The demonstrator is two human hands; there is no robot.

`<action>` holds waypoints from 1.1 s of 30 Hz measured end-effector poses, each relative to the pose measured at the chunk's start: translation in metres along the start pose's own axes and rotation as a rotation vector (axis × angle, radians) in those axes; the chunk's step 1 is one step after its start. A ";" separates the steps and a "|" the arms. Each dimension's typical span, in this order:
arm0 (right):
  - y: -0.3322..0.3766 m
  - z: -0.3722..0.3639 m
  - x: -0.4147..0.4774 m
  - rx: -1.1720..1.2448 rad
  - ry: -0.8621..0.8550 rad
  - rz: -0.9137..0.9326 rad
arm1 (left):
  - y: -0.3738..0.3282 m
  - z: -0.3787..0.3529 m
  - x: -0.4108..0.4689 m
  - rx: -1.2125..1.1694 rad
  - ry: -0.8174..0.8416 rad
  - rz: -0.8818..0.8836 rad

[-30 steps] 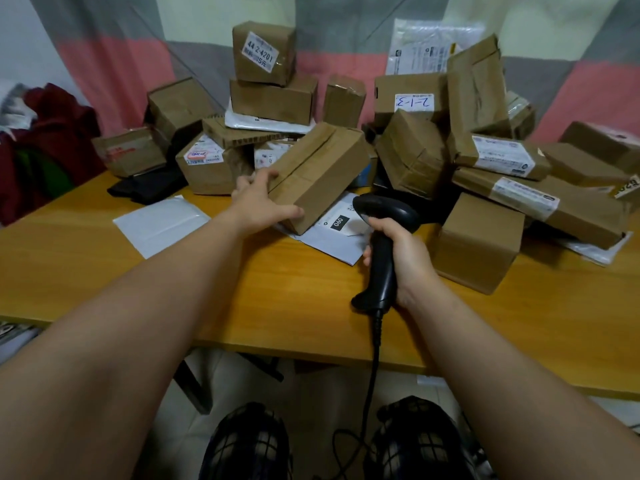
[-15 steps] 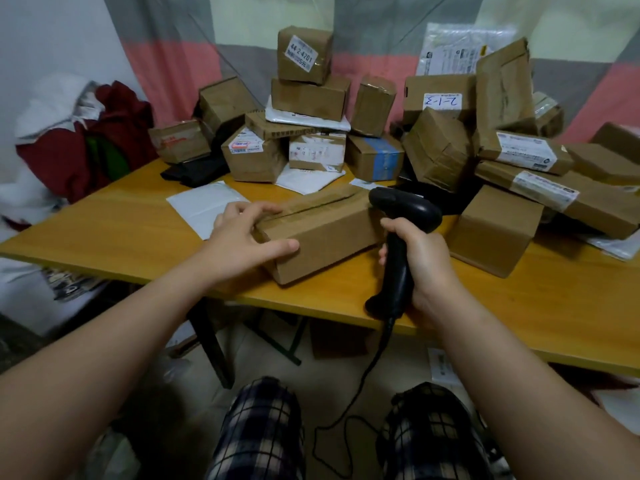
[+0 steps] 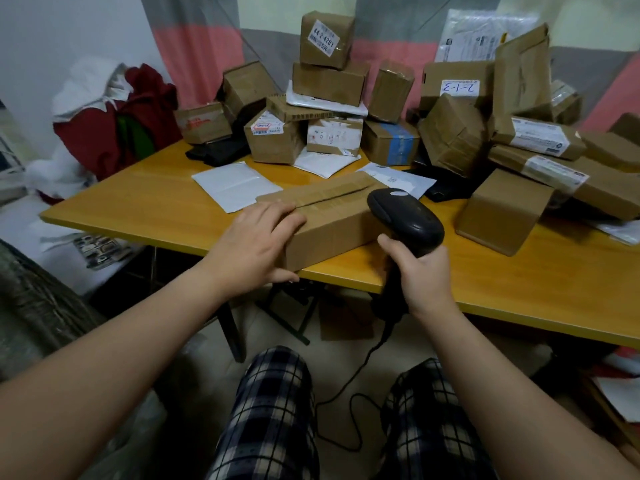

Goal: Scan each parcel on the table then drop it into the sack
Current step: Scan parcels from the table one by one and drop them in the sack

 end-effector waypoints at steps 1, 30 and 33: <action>-0.003 0.002 -0.002 0.004 -0.003 0.036 | 0.000 0.001 -0.002 0.024 -0.009 -0.011; 0.013 -0.024 0.004 0.247 0.174 -0.026 | -0.003 0.001 0.011 -1.243 -0.440 0.675; 0.021 -0.032 0.003 0.306 0.198 0.025 | 0.000 0.010 0.015 -1.144 -0.305 0.576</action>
Point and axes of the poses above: each hand's wrist, its own x-axis towards the middle knuckle, its own z-axis out of the back of the hand, y = z × x, the point moved 1 cm from there along x, towards the middle knuckle, and after that the axes turned 8 degrees about -z, right-handed, at the moved point
